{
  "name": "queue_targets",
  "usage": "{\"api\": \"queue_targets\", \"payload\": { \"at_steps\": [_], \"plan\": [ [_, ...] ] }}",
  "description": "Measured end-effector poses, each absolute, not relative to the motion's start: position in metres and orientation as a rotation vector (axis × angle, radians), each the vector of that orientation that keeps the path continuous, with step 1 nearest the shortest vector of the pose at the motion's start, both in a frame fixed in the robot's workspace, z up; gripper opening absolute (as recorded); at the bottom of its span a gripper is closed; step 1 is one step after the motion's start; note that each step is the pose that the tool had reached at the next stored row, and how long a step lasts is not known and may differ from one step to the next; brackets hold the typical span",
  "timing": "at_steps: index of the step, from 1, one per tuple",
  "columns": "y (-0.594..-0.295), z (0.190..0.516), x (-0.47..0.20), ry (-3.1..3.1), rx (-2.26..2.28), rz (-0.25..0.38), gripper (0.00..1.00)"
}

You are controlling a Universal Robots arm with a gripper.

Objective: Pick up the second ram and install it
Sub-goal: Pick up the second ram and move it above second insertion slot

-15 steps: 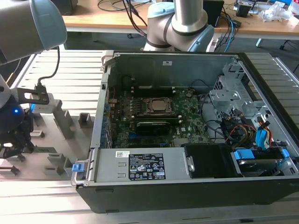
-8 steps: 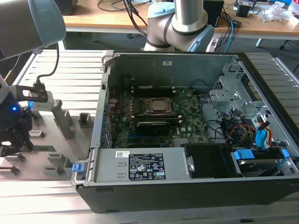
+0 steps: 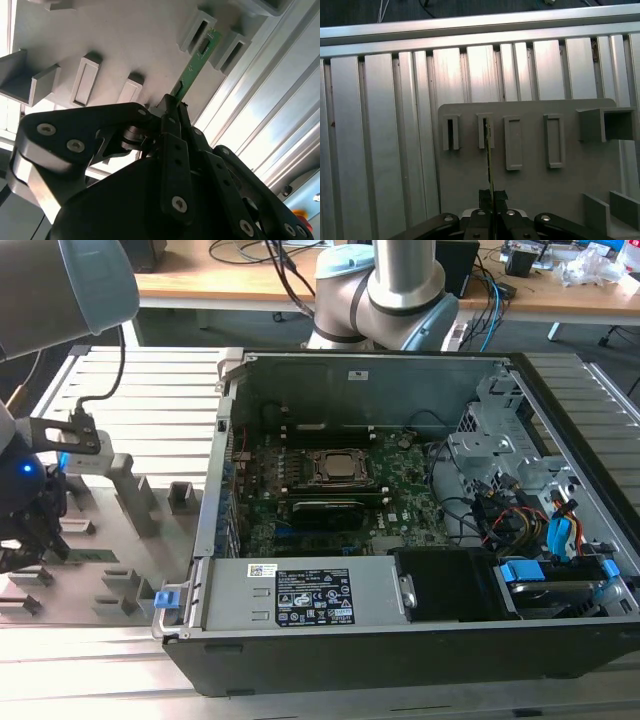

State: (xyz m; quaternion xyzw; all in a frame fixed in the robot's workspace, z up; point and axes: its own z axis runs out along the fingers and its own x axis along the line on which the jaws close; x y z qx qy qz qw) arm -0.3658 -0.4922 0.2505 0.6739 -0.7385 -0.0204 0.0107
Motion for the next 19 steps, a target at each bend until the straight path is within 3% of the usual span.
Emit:
{"api": "queue_targets", "payload": {
  "at_steps": [19],
  "plan": [
    [-0.492,0.275,-0.366,-2.304,2.103,-0.063,0.14]
  ]
}}
